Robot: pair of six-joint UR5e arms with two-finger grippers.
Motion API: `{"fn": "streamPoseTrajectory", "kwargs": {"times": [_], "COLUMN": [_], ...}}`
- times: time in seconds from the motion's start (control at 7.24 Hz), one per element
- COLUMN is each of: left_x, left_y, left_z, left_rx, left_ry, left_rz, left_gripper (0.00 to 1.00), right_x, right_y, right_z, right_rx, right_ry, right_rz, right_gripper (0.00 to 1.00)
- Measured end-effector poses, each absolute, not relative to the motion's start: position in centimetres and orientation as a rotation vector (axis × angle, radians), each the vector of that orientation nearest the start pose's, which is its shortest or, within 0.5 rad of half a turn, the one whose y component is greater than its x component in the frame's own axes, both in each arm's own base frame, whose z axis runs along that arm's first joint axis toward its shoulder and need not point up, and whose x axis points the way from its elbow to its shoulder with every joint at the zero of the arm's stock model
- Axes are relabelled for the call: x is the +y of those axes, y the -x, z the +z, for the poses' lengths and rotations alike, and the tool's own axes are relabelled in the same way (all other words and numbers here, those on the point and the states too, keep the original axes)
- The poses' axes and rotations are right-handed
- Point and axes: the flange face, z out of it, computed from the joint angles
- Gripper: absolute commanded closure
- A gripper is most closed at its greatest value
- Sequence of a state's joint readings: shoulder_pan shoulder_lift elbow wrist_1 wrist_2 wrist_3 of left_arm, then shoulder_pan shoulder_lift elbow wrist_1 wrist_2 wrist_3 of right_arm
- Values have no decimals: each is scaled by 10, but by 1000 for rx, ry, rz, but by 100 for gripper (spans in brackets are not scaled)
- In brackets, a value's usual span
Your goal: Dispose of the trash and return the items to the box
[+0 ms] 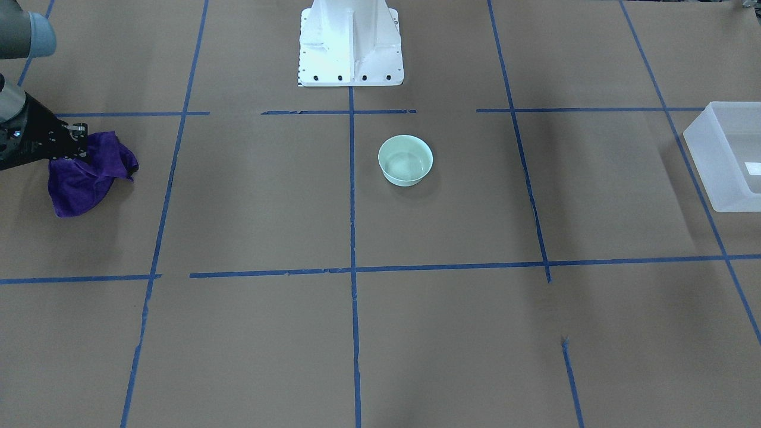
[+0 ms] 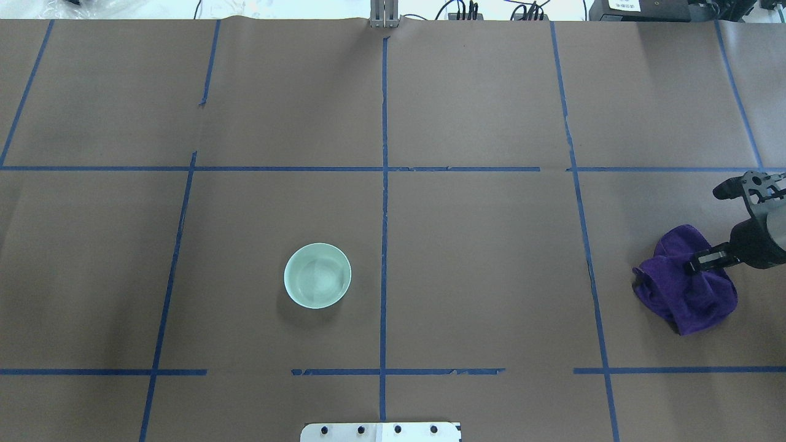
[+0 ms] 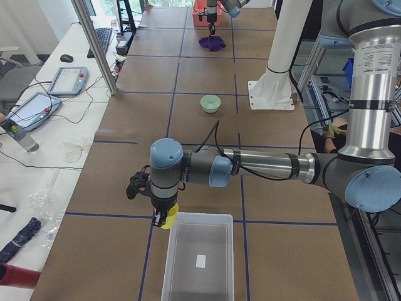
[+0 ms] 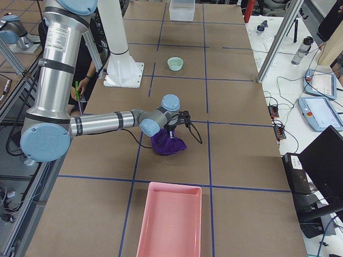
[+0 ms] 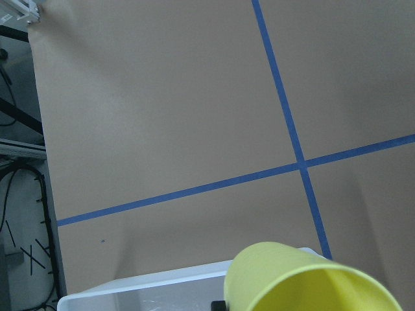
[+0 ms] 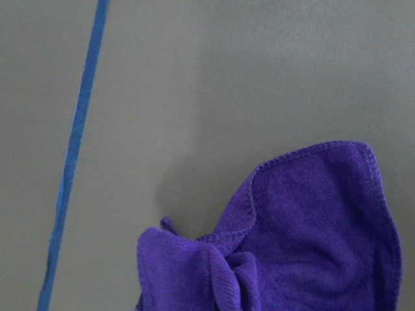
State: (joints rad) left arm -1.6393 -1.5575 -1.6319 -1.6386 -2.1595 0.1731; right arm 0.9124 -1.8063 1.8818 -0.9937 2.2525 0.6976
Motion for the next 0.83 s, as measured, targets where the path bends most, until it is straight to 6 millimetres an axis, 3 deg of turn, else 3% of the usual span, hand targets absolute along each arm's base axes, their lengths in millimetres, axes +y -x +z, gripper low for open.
{"fn": "streamPoseTrajectory", "kwargs": {"times": [0.28, 0.55, 0.83], "left_x": [-484, -474, -452], "left_y": [111, 104, 74], "left_z": [669, 683, 704], "left_rx": [583, 607, 684], "left_ry": [-140, -97, -63], "left_rz": [104, 42, 68], "left_gripper": [100, 100, 100], "right_x": [-380, -386, -388], "right_y": [171, 133, 97], "right_z": [510, 473, 452], "right_rx": [-911, -903, -943], "right_ry": [-72, -71, -77], "right_rz": [-106, -12, 52], "right_gripper": [100, 100, 100]}}
